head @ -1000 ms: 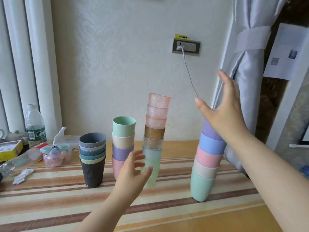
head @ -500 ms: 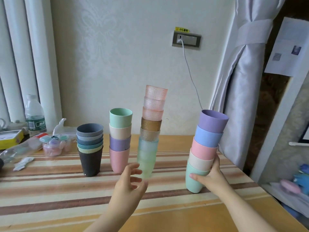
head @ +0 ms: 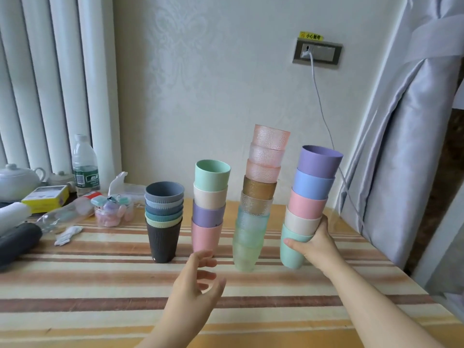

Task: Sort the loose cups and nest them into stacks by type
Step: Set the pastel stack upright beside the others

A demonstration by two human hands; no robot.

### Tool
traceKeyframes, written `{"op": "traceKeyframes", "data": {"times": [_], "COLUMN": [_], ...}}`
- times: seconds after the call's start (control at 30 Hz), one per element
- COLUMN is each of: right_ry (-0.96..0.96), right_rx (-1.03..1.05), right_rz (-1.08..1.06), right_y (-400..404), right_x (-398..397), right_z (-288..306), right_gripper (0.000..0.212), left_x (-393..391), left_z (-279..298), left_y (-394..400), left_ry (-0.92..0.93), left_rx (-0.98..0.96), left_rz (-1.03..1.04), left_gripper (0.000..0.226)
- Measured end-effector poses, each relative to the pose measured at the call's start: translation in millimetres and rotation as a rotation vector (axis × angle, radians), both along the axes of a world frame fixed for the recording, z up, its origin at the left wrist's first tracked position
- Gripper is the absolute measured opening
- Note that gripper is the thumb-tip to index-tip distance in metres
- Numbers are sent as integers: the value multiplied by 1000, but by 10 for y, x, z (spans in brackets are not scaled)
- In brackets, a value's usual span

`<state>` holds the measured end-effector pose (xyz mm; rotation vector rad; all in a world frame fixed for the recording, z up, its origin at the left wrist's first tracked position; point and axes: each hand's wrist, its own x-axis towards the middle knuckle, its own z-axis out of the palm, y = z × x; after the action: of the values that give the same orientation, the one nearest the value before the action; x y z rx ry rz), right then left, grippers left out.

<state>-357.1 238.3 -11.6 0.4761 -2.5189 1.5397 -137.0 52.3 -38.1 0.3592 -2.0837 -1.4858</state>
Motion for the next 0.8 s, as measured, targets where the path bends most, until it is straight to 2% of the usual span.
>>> {"op": "traceKeyframes", "data": {"times": [0.47,0.8], "right_ry": [-46,-134], "right_rx": [-50,-96], "right_rz": [6,70], "right_y": [-192,-169], "right_x": [-119,-96], "right_z": [-255,-328], "right_gripper": [87,74], "left_x": [-20,-2], "left_z": [-119,-119], "left_y": [-134,-116], "left_ry": [-52,-86], "left_rx": [-25,-32], "left_rz": [22,14], "left_gripper": [49,46]}}
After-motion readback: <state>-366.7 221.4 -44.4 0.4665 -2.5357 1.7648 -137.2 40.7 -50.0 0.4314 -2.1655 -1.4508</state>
